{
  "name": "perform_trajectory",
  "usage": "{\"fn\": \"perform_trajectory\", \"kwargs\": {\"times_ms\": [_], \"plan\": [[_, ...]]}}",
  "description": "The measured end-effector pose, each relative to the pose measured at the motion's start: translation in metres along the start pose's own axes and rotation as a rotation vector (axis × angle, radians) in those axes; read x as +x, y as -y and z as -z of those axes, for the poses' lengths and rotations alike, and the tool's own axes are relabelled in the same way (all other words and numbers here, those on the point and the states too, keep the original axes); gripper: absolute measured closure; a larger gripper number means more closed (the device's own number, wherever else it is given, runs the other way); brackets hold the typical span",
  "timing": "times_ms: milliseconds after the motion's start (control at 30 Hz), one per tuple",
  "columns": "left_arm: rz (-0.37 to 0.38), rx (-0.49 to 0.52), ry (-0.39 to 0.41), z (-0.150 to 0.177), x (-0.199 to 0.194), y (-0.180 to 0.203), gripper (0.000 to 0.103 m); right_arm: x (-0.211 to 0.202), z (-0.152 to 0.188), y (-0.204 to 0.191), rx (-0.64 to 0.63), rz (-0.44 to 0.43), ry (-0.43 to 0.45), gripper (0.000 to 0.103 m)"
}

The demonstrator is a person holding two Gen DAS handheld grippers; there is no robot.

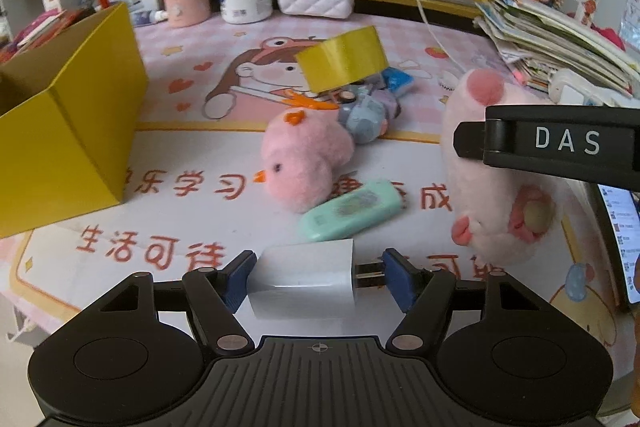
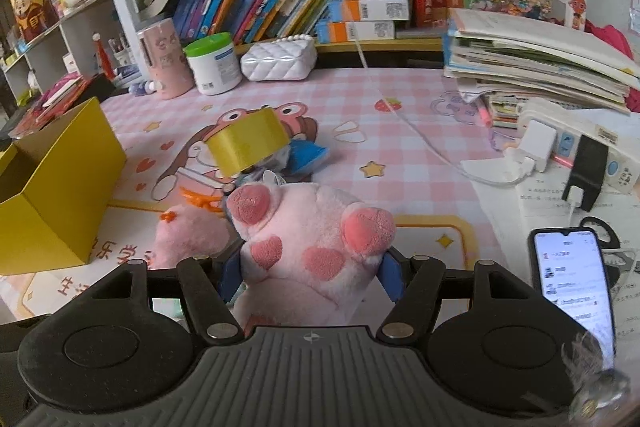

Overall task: Organize objects
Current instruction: 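Close the left tool on the white charger block and lift it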

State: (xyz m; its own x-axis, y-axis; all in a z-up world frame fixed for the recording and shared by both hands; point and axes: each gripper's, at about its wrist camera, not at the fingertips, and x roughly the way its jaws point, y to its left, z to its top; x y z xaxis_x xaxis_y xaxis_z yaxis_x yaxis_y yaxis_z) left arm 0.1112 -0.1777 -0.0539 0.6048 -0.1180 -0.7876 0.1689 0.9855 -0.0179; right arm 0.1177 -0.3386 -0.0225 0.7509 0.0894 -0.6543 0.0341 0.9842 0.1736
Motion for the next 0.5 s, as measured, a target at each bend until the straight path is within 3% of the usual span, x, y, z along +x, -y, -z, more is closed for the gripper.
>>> {"fn": "perform_trajectory", "kwargs": {"times_ms": [500], "plan": [[-0.053, -0.148, 0.131, 0.011, -0.052, -0.085, 0.034, -0.019, 0.011, -0.074, -0.061, 0.014, 0.009, 0.039]]}}
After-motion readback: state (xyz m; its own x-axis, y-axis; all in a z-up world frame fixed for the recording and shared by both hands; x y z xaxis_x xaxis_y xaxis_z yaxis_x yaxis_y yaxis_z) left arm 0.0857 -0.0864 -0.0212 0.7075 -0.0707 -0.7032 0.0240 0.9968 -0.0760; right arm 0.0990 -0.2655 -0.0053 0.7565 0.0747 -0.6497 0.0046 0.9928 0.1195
